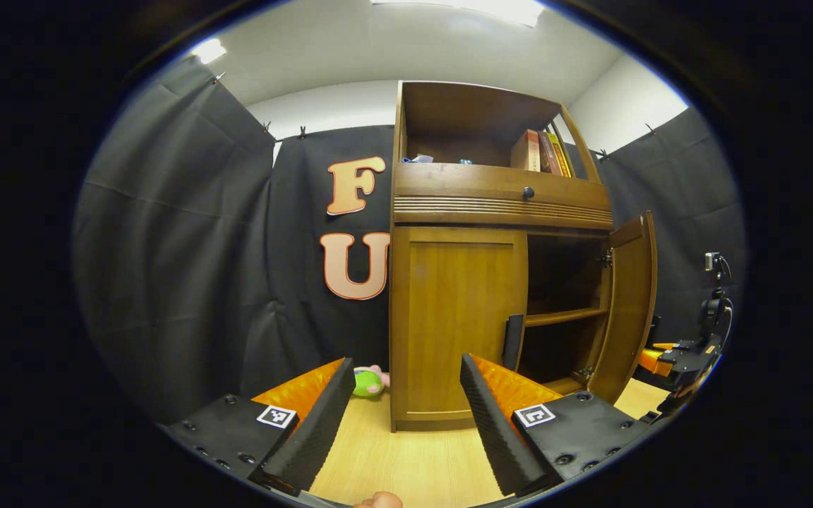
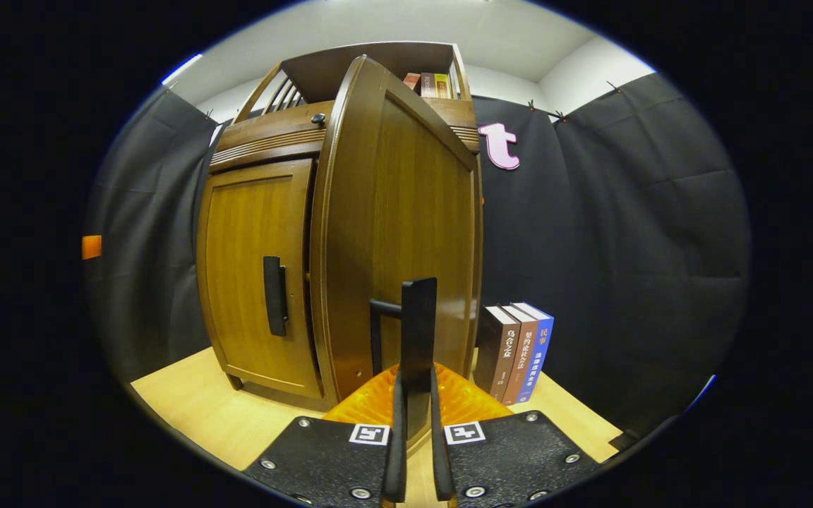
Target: Open the right door of the double-door shoe cabinet with the right hand, and open the left door with the left hand.
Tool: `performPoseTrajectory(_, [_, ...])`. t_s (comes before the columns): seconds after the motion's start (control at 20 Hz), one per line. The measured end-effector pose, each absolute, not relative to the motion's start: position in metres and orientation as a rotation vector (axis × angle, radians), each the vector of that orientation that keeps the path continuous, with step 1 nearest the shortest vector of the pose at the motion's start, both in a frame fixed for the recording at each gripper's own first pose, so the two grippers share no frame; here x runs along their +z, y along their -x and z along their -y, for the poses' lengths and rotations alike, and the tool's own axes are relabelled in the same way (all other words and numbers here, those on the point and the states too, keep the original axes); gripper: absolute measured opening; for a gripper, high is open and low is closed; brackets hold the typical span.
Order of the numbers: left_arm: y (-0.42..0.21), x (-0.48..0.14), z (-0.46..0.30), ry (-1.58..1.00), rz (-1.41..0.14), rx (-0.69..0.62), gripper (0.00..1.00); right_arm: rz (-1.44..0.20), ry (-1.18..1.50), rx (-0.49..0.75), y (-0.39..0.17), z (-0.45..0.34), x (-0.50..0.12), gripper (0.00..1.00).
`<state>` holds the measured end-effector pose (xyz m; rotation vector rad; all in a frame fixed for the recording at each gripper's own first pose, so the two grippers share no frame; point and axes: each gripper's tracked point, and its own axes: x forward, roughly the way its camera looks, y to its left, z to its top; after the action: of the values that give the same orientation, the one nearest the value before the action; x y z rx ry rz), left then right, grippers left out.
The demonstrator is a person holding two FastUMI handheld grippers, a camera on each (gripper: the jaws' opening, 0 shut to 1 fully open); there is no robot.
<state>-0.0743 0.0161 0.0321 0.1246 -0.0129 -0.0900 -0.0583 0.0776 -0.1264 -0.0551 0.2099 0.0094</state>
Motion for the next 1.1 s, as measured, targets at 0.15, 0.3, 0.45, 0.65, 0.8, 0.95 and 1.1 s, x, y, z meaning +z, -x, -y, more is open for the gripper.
performPoseTrajectory(0.15, [0.072, 0.029, 0.000, -0.126, 0.010, -0.101, 0.95, -0.204, 0.049, 0.008, 0.062, -0.063, -0.124, 0.13])
performPoseTrajectory(0.3, [0.068, 0.027, 0.012, -0.128, 0.011, -0.103, 0.95, -0.201, 0.051, 0.004, 0.066, -0.050, -0.123, 0.11])
performPoseTrajectory(0.45, [0.064, 0.024, 0.026, -0.131, 0.003, -0.109, 0.95, -0.197, 0.047, -0.013, 0.071, -0.032, -0.121, 0.09])
performPoseTrajectory(0.65, [0.056, 0.021, 0.048, -0.139, 0.008, -0.121, 0.95, -0.187, 0.046, -0.067, 0.075, 0.002, -0.121, 0.03])
performPoseTrajectory(0.8, [0.046, 0.016, 0.065, -0.134, 0.003, -0.136, 0.95, -0.189, 0.023, -0.063, 0.074, 0.015, -0.121, 0.01])
performPoseTrajectory(0.95, [0.031, 0.010, 0.081, -0.129, 0.005, -0.148, 0.95, -0.185, 0.027, -0.035, 0.074, 0.021, -0.120, 0.00])
performPoseTrajectory(1.1, [0.010, 0.000, 0.097, -0.144, -0.004, -0.159, 0.95, -0.178, 0.029, -0.014, 0.075, 0.028, -0.121, 0.01])
